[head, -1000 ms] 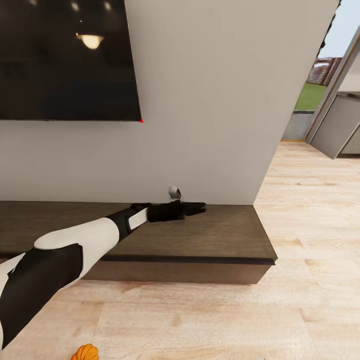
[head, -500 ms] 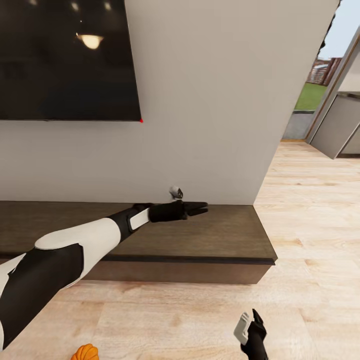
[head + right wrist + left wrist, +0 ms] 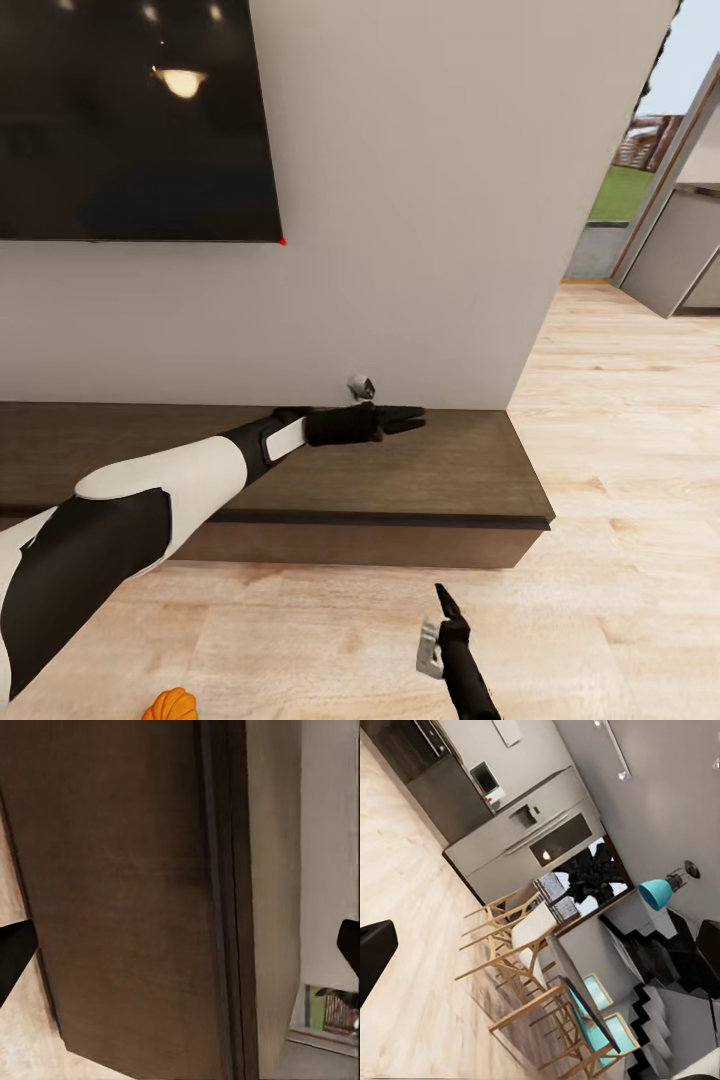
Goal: Place each of the two pumpkins and all three candles from the living room inside a cabinet in the living room (use any cabinet), then make sure every cabinet is closed, and position the cauldron so it is next to a table in the living room.
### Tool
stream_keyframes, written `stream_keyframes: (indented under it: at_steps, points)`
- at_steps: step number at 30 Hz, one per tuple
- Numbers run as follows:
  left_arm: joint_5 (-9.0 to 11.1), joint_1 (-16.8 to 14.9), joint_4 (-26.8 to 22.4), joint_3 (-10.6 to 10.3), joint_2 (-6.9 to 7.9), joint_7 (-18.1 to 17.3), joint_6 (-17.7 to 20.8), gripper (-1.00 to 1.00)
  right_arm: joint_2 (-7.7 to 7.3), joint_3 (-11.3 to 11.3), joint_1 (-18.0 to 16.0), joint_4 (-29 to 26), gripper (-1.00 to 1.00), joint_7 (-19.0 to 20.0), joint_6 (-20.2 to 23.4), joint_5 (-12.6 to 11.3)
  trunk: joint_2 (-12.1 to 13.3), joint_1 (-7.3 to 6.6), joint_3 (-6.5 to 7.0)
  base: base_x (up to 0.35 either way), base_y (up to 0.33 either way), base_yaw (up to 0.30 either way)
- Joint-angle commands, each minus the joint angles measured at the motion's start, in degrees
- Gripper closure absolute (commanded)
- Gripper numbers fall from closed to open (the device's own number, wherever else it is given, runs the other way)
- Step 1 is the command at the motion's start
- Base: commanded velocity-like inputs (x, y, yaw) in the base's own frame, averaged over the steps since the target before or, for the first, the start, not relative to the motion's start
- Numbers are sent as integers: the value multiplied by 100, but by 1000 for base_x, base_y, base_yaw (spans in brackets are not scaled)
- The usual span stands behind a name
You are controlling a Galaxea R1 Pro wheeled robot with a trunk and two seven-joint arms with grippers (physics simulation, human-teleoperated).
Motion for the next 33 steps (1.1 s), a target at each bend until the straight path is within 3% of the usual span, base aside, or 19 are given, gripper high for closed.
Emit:
stream_keyframes:
  at_steps: [1,2,6,11,21,28,33]
  points:
    - [0,0,-67,1,-22,198,-5,-100,108,-7,-1,-20,-100,-33,424,205,0,0,0,0,0,0]
    - [0,0,-201,6,-36,396,-15,-100,271,-5,-1,-118,-100,-71,1079,323,0,0,0,0,0,0]
    - [0,0,-275,12,-36,468,-18,-100,331,-1,-5,-266,-100,-167,1361,442,0,0,0,0,0,0]
    - [0,0,-273,18,-16,474,-19,-100,344,-8,-101,-356,-100,-156,1373,745,0,0,0,0,0,0]
    - [7,0,-240,26,28,469,-31,-100,359,-62,-385,-528,-100,-172,1239,688,0,0,0,0,0,0]
    - [31,30,-195,79,64,467,-240,-100,355,-642,-405,-479,-100,-178,1206,684,0,0,0,0,0,0]
    - [31,35,-194,74,64,460,-247,-100,341,-650,-405,-473,-100,-178,1204,683,0,0,0,0,0,0]
